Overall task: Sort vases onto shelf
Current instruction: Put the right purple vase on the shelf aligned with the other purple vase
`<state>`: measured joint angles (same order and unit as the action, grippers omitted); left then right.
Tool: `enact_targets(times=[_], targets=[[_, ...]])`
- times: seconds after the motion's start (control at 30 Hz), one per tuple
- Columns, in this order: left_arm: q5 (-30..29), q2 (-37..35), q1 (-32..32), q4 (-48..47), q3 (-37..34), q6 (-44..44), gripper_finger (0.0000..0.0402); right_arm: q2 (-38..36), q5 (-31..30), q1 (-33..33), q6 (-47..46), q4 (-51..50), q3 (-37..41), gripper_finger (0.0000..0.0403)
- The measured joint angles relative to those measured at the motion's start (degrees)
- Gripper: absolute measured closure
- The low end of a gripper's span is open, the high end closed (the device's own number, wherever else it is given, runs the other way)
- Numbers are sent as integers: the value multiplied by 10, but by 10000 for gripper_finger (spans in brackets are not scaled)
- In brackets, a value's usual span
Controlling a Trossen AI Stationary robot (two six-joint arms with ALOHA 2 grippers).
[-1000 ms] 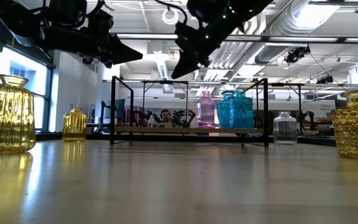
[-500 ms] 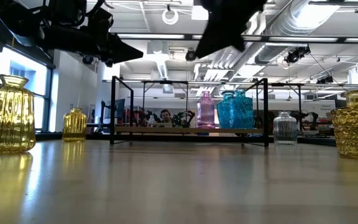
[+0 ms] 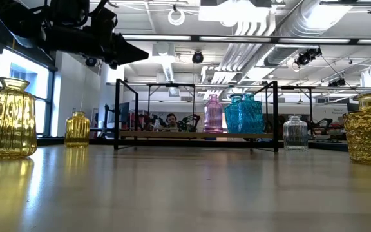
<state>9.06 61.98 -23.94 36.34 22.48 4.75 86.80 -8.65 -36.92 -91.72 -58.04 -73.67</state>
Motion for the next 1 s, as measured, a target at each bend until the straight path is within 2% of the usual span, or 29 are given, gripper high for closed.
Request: enact_targets(times=[0.1,0.2,0.33,0.5,0.6,0.7,0.77,1.0], targets=[[0,0,0,0,0,0,397,0,33,-43,-105,-28,-10,400],[0,0,0,2,0,0,397,0,88,-81,-203,-37,-17,378],[0,0,0,4,0,0,397,1,160,-122,-313,-42,-17,319],[0,0,0,10,0,0,397,1,207,-158,-407,-67,-17,229],[0,0,0,10,0,0,397,3,230,-168,-422,-76,-17,185],[0,0,0,10,0,0,397,13,252,-169,-420,-93,-17,157],[0,0,0,10,0,0,397,20,268,-172,-419,-99,-17,148],[0,0,0,10,0,0,397,44,269,-195,-419,-105,-11,141]])
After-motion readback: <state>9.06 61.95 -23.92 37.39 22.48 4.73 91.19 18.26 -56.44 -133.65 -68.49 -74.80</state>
